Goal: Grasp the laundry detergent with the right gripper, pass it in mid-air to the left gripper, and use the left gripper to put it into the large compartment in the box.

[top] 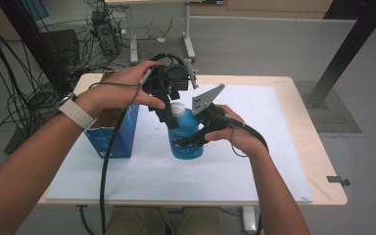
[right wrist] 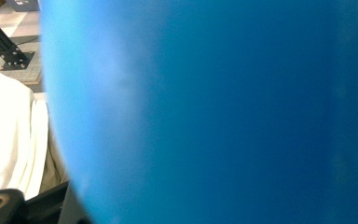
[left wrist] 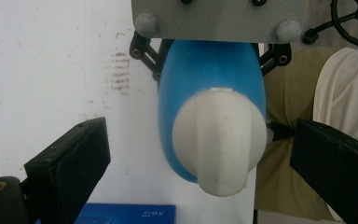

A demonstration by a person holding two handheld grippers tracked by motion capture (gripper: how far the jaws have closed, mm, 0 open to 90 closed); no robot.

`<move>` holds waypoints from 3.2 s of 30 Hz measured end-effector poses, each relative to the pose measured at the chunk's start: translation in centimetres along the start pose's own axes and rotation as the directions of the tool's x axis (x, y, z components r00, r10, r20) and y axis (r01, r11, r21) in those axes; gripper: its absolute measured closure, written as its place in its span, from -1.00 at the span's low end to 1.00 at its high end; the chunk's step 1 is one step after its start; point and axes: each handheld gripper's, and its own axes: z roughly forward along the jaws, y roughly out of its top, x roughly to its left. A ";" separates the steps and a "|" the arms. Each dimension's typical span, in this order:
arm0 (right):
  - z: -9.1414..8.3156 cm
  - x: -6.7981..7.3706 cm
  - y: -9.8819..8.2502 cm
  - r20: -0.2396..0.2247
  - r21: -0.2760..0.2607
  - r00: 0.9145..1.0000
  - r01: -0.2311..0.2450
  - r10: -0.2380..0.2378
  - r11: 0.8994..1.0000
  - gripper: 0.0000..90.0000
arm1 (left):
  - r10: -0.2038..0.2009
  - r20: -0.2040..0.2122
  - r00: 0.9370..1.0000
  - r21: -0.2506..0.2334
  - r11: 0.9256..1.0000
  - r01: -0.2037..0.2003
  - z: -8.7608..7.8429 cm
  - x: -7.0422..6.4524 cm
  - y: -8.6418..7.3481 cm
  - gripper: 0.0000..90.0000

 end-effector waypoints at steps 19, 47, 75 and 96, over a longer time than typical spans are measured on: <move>0.0 0.1 0.0 0.001 0.005 1.000 -0.004 0.004 1.000 -0.03 | -0.002 -0.006 1.000 0.001 1.000 0.002 0.0 -0.1 -0.1 -0.86; -0.2 0.1 -0.1 0.003 0.004 1.000 -0.007 0.007 1.000 -0.03 | 0.004 -0.006 1.000 0.011 1.000 -0.004 0.0 -0.2 0.0 -0.84; -0.3 0.2 -0.1 0.013 -0.001 1.000 -0.002 0.002 1.000 -0.03 | 0.004 -0.016 1.000 0.014 1.000 -0.003 0.2 -0.5 0.0 -0.84; -0.3 0.2 -0.2 0.013 0.002 1.000 -0.005 0.005 1.000 -0.03 | 0.002 -0.018 1.000 0.018 1.000 -0.002 0.3 -0.4 0.0 -0.83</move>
